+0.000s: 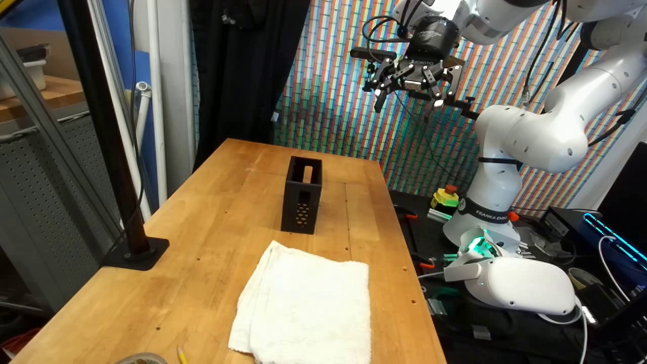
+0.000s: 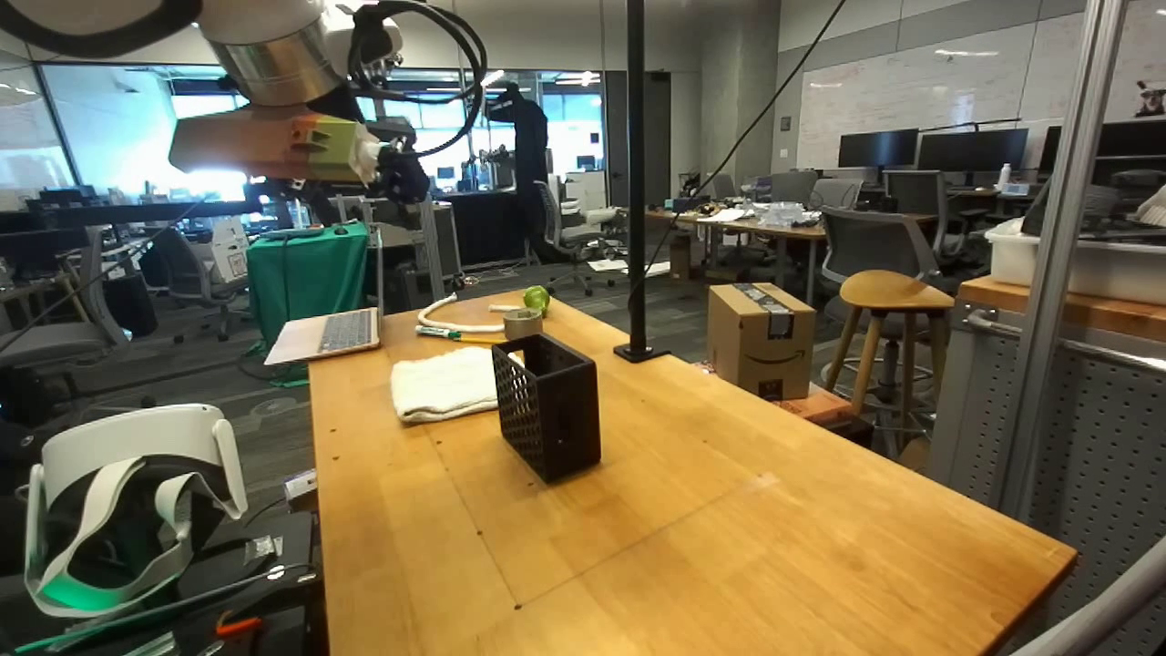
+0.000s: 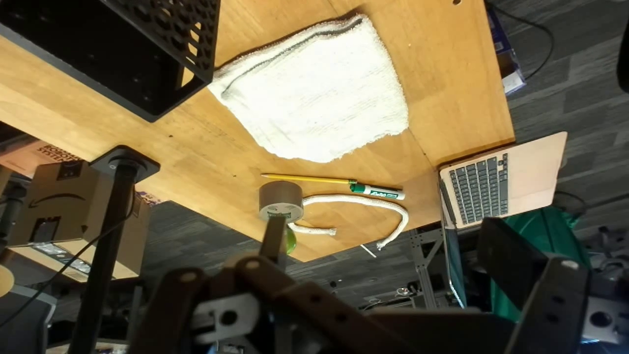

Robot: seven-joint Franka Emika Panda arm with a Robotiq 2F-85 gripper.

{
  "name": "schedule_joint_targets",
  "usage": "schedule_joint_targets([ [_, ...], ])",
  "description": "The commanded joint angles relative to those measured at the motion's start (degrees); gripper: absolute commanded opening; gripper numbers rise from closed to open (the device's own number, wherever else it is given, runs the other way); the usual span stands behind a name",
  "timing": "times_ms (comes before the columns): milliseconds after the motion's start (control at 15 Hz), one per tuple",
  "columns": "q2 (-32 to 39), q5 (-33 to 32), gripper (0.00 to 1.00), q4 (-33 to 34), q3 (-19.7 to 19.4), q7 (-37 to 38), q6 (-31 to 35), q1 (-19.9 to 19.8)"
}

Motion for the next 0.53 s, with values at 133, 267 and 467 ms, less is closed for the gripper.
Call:
schedule_joint_targets([
  [133, 1.7, -0.5, 1.0, 0.3, 4.1, -2.2, 0.9, 3.3],
  [267, 3.5, -0.6, 1.0, 0.7, 7.3, -3.7, 2.5, 6.0],
  [467, 7.6, -1.5, 1.0, 2.1, 12.0, -5.5, 6.1, 9.9],
])
